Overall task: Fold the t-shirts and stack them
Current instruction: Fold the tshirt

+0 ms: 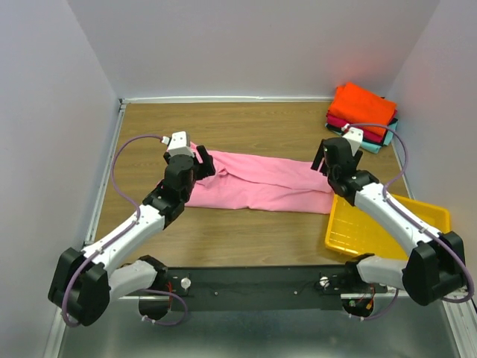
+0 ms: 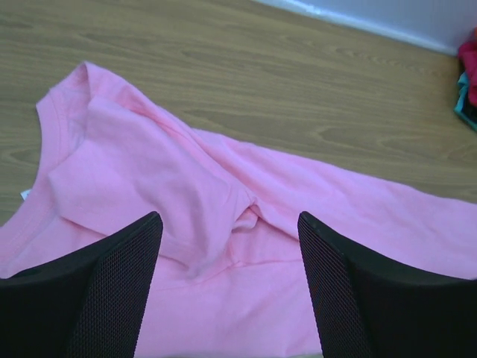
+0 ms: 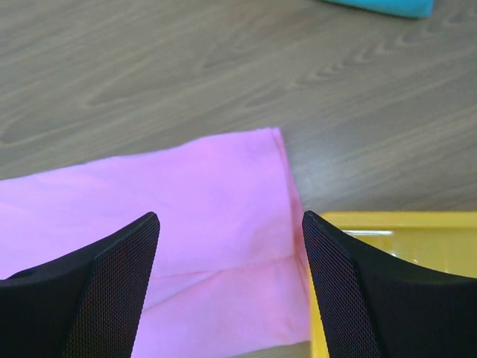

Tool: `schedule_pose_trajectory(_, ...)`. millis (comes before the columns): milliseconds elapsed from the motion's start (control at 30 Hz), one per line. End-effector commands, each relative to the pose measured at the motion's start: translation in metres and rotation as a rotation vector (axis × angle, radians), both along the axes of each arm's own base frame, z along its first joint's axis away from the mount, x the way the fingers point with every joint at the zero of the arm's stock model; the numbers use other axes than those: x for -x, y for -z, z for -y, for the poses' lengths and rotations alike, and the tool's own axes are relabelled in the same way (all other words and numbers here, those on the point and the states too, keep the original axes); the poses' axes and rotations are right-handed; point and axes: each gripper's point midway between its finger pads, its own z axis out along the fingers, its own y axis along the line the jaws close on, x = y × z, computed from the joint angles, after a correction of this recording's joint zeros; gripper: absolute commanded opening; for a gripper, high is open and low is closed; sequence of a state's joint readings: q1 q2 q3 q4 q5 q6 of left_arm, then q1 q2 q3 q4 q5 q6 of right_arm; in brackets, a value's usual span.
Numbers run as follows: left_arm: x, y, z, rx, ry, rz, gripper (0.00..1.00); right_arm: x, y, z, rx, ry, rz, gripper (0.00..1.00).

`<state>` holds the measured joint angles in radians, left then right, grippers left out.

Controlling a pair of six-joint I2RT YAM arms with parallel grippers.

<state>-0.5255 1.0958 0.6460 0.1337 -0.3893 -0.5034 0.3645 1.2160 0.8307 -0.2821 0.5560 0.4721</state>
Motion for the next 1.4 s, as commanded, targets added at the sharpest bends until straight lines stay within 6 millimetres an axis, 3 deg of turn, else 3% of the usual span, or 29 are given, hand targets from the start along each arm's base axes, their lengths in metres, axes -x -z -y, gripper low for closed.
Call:
schedule_pose_trajectory(0, -0.004, -0.008, -0.021, -0.001, -0.076, 0.031, 0.84, -0.020, -0.024, -0.034, -0.013, -0.083, 0.069, 0.84)
schedule_pose_trajectory(100, -0.017, 0.008, -0.041, -0.004, -0.101, -0.009, 0.84, -0.034, -0.016, -0.086, -0.048, -0.242, 0.062, 0.84)
schedule_pose_trajectory(167, -0.024, 0.017, -0.057, -0.004, -0.137, -0.028, 0.84, -0.041, -0.008, -0.132, -0.107, -0.387, 0.050, 0.84)
schedule_pose_trajectory(233, -0.028, 0.022, -0.069, -0.004, -0.171, -0.033, 0.84, -0.038, -0.003, -0.170, -0.161, -0.510, 0.036, 0.83)
schedule_pose_trajectory(267, -0.029, 0.023, -0.073, 0.001, -0.179, -0.038, 0.84, -0.037, -0.008, -0.198, -0.181, -0.579, 0.056, 0.82)
schedule_pose_trajectory(300, -0.032, 0.025, -0.084, 0.002, -0.202, -0.042, 0.84, -0.034, 0.007, -0.215, -0.182, -0.624, 0.015, 0.81)
schedule_pose_trajectory(367, -0.038, 0.028, -0.089, 0.023, -0.195, -0.042, 0.83, -0.025, -0.004, -0.268, -0.225, -0.756, 0.049, 0.80)
schedule_pose_trajectory(400, -0.043, 0.035, -0.103, 0.026, -0.222, -0.057, 0.83, -0.020, 0.014, -0.286, -0.228, -0.803, 0.009, 0.79)
schedule_pose_trajectory(500, -0.049, 0.043, -0.110, 0.042, -0.218, -0.076, 0.82, -0.004, 0.015, -0.338, -0.262, -0.916, 0.000, 0.76)
schedule_pose_trajectory(533, -0.051, 0.043, -0.116, 0.046, -0.234, -0.070, 0.82, 0.007, 0.030, -0.357, -0.261, -0.959, -0.034, 0.75)
schedule_pose_trajectory(600, -0.052, 0.052, -0.118, 0.050, -0.231, -0.088, 0.82, 0.007, 0.030, -0.379, -0.263, -0.989, -0.027, 0.74)
schedule_pose_trajectory(633, -0.053, 0.053, -0.121, 0.056, -0.232, -0.086, 0.81, 0.013, 0.047, -0.389, -0.254, -1.015, -0.060, 0.74)
schedule_pose_trajectory(800, -0.055, 0.062, -0.125, 0.062, -0.228, -0.108, 0.81, 0.008, 0.062, -0.410, -0.253, -1.024, -0.077, 0.70)
schedule_pose_trajectory(1133, -0.053, 0.067, -0.127, 0.056, -0.233, -0.121, 0.79, 0.007, 0.106, -0.419, -0.207, -0.993, -0.146, 0.64)
schedule_pose_trajectory(1267, -0.053, 0.067, -0.128, 0.052, -0.240, -0.119, 0.79, 0.004, 0.111, -0.424, -0.199, -0.985, -0.148, 0.55)
schedule_pose_trajectory(1367, -0.052, 0.069, -0.129, 0.050, -0.241, -0.125, 0.79, -0.001, 0.110, -0.423, -0.183, -0.962, -0.139, 0.40)
